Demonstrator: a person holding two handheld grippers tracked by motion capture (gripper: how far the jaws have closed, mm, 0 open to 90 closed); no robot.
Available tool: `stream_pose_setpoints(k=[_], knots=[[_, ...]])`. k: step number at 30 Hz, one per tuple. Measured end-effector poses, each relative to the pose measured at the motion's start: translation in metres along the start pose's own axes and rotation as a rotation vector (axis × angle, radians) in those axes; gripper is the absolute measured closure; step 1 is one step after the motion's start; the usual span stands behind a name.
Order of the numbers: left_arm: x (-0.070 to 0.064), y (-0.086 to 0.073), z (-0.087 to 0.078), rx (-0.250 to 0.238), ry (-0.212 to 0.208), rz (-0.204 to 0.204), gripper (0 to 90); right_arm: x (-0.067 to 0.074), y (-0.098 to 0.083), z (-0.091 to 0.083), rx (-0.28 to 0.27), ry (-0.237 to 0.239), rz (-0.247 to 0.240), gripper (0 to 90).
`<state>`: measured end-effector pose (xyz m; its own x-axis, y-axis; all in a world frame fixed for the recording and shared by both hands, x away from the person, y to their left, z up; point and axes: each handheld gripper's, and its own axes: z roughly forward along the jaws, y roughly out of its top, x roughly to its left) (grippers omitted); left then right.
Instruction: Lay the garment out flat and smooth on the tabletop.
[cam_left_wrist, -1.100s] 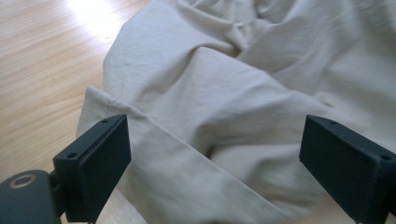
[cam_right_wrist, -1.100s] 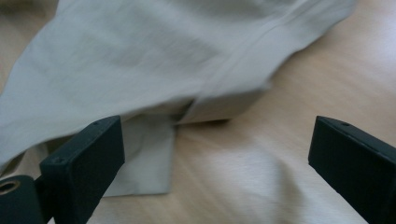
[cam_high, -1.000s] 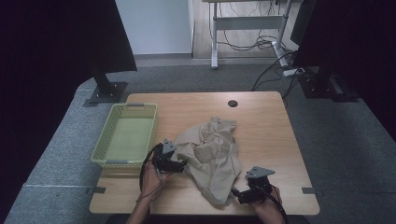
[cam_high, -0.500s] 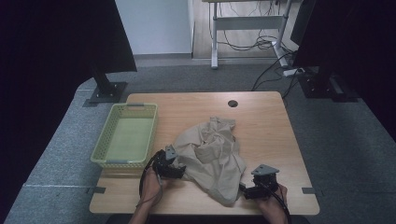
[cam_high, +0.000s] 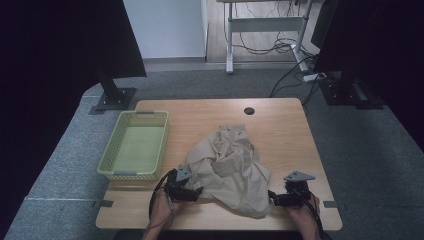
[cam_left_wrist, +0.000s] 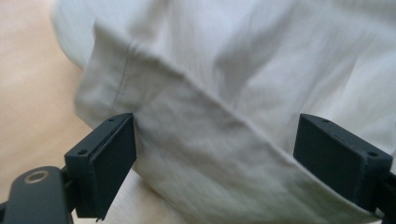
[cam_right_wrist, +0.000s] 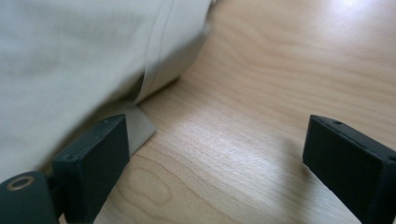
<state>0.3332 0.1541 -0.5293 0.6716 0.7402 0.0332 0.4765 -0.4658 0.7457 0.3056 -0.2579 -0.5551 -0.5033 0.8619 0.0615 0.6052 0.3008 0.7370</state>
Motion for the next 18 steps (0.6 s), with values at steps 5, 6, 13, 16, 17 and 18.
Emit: stream_pose_setpoints(k=[5, 6, 13, 16, 17, 18], knots=[[0.012, 0.022, -0.01, -0.072, 0.004, -0.025, 13.7, 0.007, 0.012, -0.029, -0.071, 0.013, 0.015, 5.6], [0.015, 0.025, -0.009, -0.082, 0.003, -0.037, 14.0, 0.011, 0.014, -0.032, -0.08, 0.023, 0.012, 5.3], [0.026, 0.019, 0.024, 0.038, 0.104, -0.035, 15.1, 0.047, 0.011, -0.014, -0.05, 0.095, -0.051, 4.2], [0.023, 0.011, 0.032, 0.093, 0.133, -0.004, 15.7, 0.05, 0.003, 0.001, 0.007, 0.073, -0.069, 4.7], [0.021, 0.008, 0.033, 0.095, 0.135, 0.005, 16.2, 0.05, 0.001, 0.004, 0.021, 0.061, -0.076, 5.2], [0.021, 0.007, 0.032, 0.091, 0.131, -0.001, 17.5, 0.048, -0.002, 0.007, 0.045, 0.033, -0.093, 4.6]])
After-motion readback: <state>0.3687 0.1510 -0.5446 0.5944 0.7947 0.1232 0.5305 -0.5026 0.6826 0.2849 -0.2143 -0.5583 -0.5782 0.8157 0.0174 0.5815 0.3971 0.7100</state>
